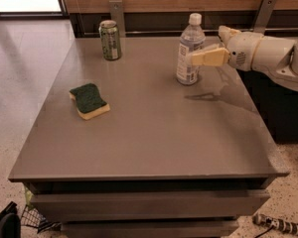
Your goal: Pick blue plastic bottle
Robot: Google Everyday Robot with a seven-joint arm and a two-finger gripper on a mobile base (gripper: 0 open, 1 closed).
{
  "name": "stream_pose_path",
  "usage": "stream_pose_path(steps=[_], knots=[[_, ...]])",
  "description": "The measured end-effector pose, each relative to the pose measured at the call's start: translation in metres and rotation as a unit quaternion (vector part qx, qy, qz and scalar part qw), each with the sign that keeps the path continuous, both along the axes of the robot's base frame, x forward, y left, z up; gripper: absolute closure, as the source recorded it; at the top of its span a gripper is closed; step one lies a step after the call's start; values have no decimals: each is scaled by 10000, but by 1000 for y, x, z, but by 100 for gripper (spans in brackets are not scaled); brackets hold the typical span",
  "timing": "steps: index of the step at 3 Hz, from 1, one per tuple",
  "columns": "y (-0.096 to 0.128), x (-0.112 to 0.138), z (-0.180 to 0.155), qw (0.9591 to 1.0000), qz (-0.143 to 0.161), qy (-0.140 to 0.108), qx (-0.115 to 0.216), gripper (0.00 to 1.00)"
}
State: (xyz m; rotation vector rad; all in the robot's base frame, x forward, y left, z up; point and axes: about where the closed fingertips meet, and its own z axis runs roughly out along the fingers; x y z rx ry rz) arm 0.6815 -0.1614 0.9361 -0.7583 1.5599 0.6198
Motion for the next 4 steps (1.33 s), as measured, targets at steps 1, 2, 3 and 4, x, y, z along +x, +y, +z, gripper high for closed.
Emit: stream_pose_path(steps=[1, 2, 3, 4], knots=[[20, 2, -13, 9999, 23, 74, 86, 0], [33, 8, -29, 9998, -38, 163, 117, 3], [35, 8, -28, 9998, -10, 159, 118, 26], [38, 8, -28, 9998, 10, 160, 120, 49]])
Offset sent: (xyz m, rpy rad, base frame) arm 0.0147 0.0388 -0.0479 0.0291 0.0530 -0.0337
